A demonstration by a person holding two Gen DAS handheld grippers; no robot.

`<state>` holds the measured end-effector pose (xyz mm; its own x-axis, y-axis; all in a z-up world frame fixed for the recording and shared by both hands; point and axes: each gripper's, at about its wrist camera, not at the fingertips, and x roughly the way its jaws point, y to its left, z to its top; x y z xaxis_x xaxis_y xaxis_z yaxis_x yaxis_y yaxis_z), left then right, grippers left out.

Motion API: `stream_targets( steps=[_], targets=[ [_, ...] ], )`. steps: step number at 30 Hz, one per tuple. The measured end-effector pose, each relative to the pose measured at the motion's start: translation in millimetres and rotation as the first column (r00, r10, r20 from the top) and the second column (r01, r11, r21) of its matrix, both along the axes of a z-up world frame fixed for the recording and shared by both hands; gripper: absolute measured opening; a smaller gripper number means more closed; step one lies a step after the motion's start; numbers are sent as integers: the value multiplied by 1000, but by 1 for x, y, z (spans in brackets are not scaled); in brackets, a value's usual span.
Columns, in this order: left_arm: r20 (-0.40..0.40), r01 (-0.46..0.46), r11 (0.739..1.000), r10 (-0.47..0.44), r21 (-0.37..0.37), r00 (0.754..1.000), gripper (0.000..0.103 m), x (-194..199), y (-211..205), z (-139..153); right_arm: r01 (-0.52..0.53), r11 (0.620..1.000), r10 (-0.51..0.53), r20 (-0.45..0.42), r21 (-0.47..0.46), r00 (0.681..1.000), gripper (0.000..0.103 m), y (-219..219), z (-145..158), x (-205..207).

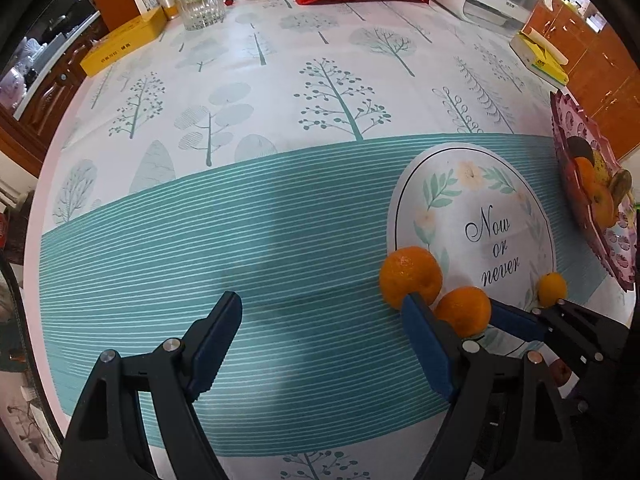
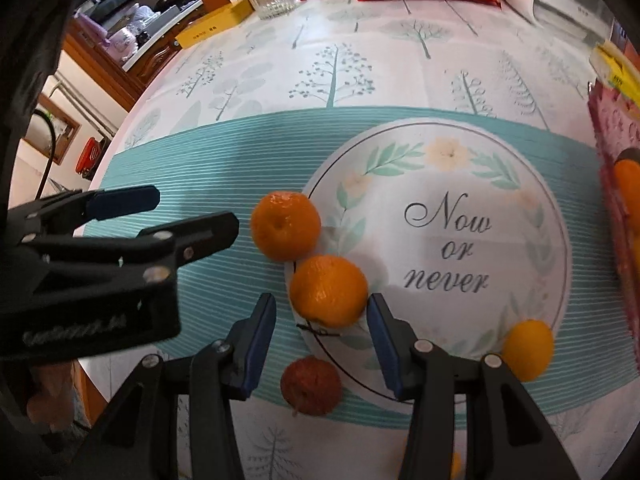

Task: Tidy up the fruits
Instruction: 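Grasp a mandarin with the left tool while the right tool grasps another mandarin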

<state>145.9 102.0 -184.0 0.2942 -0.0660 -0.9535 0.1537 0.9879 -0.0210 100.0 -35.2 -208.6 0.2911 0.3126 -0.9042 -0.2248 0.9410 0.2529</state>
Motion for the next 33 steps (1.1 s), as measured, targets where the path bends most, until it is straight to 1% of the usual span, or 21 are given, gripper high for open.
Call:
stream_targets(
  steps=[3, 4, 6, 8, 16, 22, 23, 25, 26, 28, 29, 31, 33],
  targets=[
    [-12, 7, 1000, -7, -13, 1000, 81, 4, -1, -3, 7, 1000, -7, -7, 8, 1000, 48, 0, -3, 5],
    [-17, 10, 1000, -10, -18, 1000, 81, 5, -3, -4, 9, 1000, -9, -5, 9, 1000, 46, 0, -3, 5],
    [-25, 20, 999, -20, -25, 999, 81, 7, -6, -6, 17, 1000, -17, 6, 11, 1000, 40, -2, -2, 5],
    [-30, 34, 999, -35, -28, 999, 81, 9, -11, -7, 27, 1000, -27, 11, 9, 1000, 40, -6, -1, 6],
    [-38, 88, 995, -90, -57, 995, 81, 13, -34, -8, 111, 992, -107, 70, -58, 992, 40, -29, 6, 7],
    [-54, 117, 991, -121, -66, 991, 80, 16, -53, -15, 144, 986, -134, 106, -89, 985, 39, -43, 12, 4],
    [-58, 119, 990, -123, -73, 991, 79, 16, -55, -17, 149, 985, -139, 107, -92, 984, 39, -44, 11, 3],
    [-73, 124, 987, -132, -104, 989, 70, 18, -60, -20, 159, 984, -150, 105, -85, 983, 39, -50, 11, 2],
    [-79, 125, 986, -134, -114, 988, 68, 18, -62, -21, 162, 983, -153, 108, -83, 982, 39, -53, 12, 1],
    [-91, 128, 982, -142, -139, 986, 58, 19, -67, -24, 166, 982, -156, 117, -87, 981, 39, -56, 13, -1],
    [-97, 131, 980, -147, -151, 984, 56, 19, -69, -25, 167, 982, -157, 119, -84, 980, 39, -57, 13, -1],
    [-106, 138, 975, -158, -174, 982, 45, 19, -76, -28, 168, 983, -157, 125, -79, 980, 39, -60, 15, -2],
    [-111, 143, 972, -165, -185, 980, 39, 18, -81, -32, 169, 982, -157, 130, -81, 979, 39, -61, 16, -4]
  ],
)
